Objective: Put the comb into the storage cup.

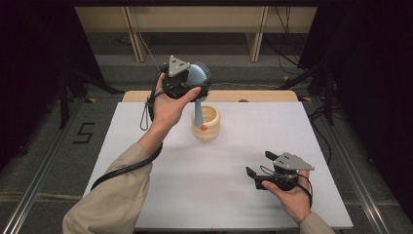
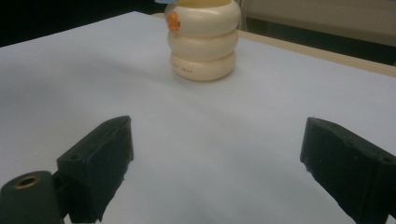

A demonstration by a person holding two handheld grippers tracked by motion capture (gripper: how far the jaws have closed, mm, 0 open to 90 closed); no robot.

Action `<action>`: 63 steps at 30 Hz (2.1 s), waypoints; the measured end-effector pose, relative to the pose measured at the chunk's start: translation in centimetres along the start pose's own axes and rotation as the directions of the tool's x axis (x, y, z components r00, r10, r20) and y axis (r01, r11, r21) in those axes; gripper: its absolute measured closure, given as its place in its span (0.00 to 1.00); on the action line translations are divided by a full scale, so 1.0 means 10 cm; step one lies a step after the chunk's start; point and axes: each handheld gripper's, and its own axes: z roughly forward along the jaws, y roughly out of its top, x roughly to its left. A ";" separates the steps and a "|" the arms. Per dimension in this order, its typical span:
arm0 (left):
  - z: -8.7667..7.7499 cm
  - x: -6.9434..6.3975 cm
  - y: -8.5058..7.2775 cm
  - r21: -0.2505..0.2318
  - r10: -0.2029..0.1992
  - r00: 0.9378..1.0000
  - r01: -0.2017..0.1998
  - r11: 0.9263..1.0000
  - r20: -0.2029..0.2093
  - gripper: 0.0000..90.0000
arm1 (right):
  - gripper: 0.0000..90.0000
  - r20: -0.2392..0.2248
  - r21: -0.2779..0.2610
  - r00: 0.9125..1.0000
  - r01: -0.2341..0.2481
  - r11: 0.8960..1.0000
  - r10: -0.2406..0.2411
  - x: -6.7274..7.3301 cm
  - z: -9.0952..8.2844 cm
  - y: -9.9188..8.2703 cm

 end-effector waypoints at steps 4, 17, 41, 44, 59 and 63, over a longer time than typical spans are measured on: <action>-0.01 0.00 0.02 0.000 0.003 1.000 -0.003 1.000 -0.002 0.22 | 0.11 0.001 0.000 1.000 -0.001 1.000 0.001 0.00 0.00 0.00; 0.02 0.00 0.08 -0.007 0.006 1.000 -0.006 1.000 -0.007 0.22 | 0.11 -0.001 0.001 1.000 0.001 1.000 -0.001 0.00 0.00 0.00; 0.15 -0.01 0.12 -0.003 0.014 1.000 -0.014 1.000 -0.007 0.22 | 0.12 -0.005 0.001 1.000 -0.003 1.000 0.003 0.00 0.02 -0.01; 0.16 0.00 0.11 -0.002 0.015 1.000 -0.015 1.000 -0.009 0.22 | 0.12 -0.006 0.006 1.000 -0.003 1.000 0.003 0.00 0.02 -0.02; 0.25 0.05 0.09 -0.003 0.020 1.000 -0.020 1.000 -0.018 0.22 | 0.12 -0.005 0.002 1.000 -0.007 1.000 0.007 -0.01 0.01 -0.02; 0.27 0.07 0.07 0.000 0.020 1.000 -0.020 1.000 -0.018 0.22 | 0.12 -0.003 0.002 1.000 -0.006 1.000 0.006 -0.01 0.02 -0.02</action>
